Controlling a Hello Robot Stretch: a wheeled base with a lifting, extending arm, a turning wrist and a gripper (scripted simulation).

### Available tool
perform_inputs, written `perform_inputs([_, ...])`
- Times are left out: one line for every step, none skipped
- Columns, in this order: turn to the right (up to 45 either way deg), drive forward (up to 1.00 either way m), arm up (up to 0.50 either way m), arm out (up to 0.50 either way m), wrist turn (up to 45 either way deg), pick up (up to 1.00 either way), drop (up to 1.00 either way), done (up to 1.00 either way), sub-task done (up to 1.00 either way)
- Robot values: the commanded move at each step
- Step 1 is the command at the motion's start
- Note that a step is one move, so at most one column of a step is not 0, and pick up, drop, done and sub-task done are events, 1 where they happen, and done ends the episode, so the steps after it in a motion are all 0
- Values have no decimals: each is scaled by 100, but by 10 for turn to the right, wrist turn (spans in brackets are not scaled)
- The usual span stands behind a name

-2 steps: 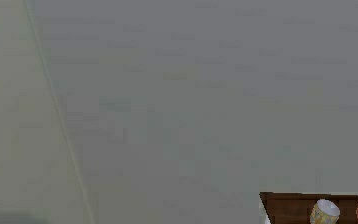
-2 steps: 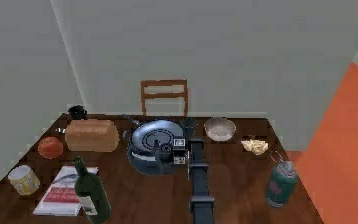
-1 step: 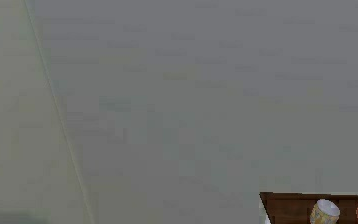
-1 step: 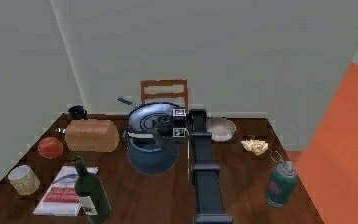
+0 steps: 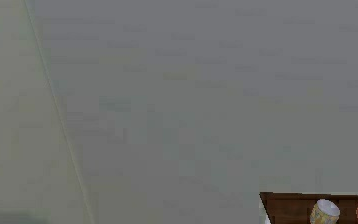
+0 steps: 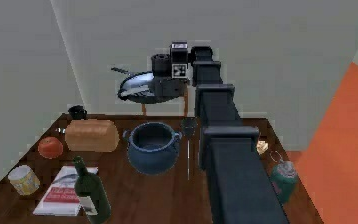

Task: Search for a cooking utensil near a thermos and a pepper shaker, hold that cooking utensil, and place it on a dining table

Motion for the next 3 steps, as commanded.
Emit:
perform_inputs([0, 0, 0, 0, -450, 0, 0, 0, 0])
perform_inputs([0, 0, 0, 0, -450, 0, 0, 0, 0])
perform_inputs([0, 0, 0, 0, -90, 0, 0, 0, 0])
